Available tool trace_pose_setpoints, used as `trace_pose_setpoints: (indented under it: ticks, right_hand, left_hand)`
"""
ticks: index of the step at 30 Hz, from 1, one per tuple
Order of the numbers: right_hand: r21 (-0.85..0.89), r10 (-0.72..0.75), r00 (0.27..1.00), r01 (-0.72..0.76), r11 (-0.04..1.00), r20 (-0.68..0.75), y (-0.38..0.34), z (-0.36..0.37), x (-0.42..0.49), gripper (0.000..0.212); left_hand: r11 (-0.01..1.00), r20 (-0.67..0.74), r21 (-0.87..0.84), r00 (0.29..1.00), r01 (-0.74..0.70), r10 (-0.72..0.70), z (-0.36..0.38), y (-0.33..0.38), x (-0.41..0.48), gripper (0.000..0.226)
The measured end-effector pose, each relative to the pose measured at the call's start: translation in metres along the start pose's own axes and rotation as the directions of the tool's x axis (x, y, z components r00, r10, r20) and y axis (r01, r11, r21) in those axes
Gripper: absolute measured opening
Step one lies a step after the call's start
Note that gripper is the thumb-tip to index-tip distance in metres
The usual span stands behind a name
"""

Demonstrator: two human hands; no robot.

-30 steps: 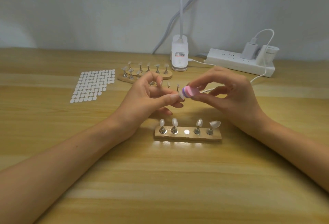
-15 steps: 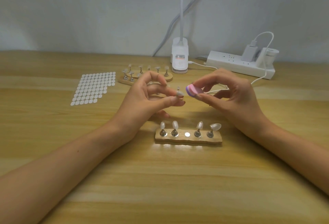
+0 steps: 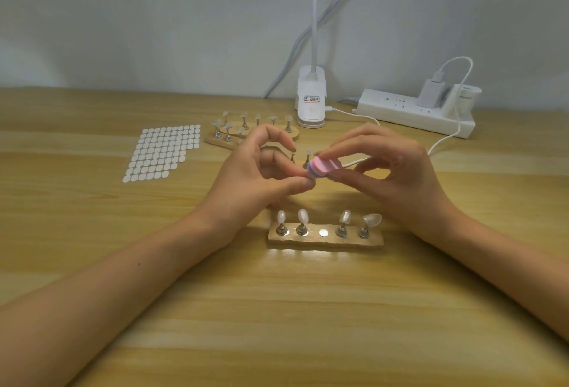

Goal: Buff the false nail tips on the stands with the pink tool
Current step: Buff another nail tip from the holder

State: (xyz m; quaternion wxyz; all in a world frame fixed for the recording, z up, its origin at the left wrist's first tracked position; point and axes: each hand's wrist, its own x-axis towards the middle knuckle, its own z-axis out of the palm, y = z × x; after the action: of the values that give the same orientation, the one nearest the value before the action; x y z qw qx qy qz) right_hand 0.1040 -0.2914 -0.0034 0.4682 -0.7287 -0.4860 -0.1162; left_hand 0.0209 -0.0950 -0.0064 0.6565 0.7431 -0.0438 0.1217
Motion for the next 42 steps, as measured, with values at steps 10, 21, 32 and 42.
trace_pose_setpoints:
  ticks: [10,21,32,42]
  right_hand:
    - [-0.009,-0.072,0.997,0.072,0.997,0.028,-0.0023,0.0003,0.0017,0.018]
    - [0.065,-0.020,1.000,0.019,0.998,0.004,0.0023,0.0000,0.0025,0.020]
    - [0.034,-0.082,0.996,0.080,0.996,0.040,0.0055,0.0009,0.0036,0.021]
    - [0.086,-0.020,1.000,0.019,0.996,0.008,0.0058,-0.0005,0.0042,0.022]
  left_hand:
    - [0.999,-0.014,0.053,1.000,-0.009,0.010,0.0012,-0.0007,-0.0008,0.045]
    - [0.999,-0.027,0.048,1.000,-0.005,0.007,0.0020,0.0000,-0.0011,0.047]
    - [0.998,-0.013,0.068,1.000,-0.012,0.013,0.0020,0.0004,-0.0020,0.049]
    - [0.998,0.006,0.058,1.000,-0.016,0.015,0.0010,-0.0006,-0.0012,0.045]
